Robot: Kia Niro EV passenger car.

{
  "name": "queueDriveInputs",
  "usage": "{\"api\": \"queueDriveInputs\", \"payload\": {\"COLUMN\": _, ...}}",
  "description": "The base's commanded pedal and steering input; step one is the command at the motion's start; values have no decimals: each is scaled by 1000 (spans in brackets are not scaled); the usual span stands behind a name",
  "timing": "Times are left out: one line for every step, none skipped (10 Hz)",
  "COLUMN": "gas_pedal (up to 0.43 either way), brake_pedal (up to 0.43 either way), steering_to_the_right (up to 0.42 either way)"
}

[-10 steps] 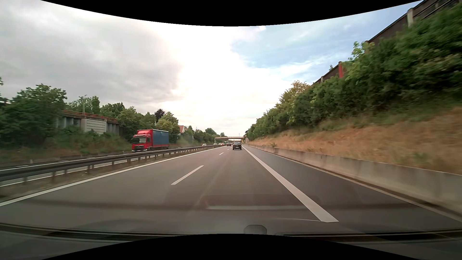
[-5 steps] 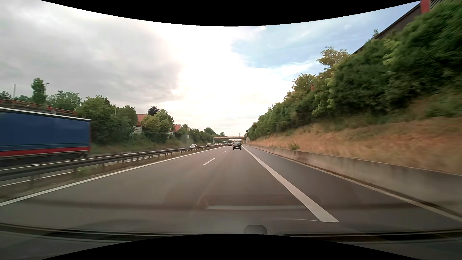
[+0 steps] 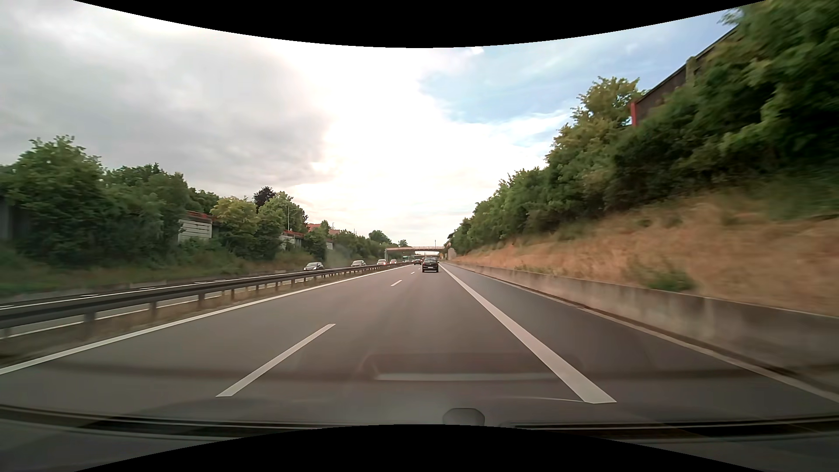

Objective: Follow the waypoints while adhering to traffic rules and regulations

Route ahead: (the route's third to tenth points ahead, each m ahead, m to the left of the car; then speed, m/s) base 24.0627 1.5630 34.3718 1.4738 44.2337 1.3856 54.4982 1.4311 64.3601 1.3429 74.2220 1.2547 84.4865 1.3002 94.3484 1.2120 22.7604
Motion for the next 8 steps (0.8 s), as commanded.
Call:
{"api": "queueDriveInputs", "payload": {"gas_pedal": 138, "brake_pedal": 0, "steering_to_the_right": -4}}
{"api": "queueDriveInputs", "payload": {"gas_pedal": 138, "brake_pedal": 0, "steering_to_the_right": -3}}
{"api": "queueDriveInputs", "payload": {"gas_pedal": 138, "brake_pedal": 0, "steering_to_the_right": -4}}
{"api": "queueDriveInputs", "payload": {"gas_pedal": 138, "brake_pedal": 0, "steering_to_the_right": -3}}
{"api": "queueDriveInputs", "payload": {"gas_pedal": 150, "brake_pedal": 0, "steering_to_the_right": -4}}
{"api": "queueDriveInputs", "payload": {"gas_pedal": 157, "brake_pedal": 0, "steering_to_the_right": -4}}
{"api": "queueDriveInputs", "payload": {"gas_pedal": 157, "brake_pedal": 0, "steering_to_the_right": -4}}
{"api": "queueDriveInputs", "payload": {"gas_pedal": 157, "brake_pedal": 0, "steering_to_the_right": -3}}
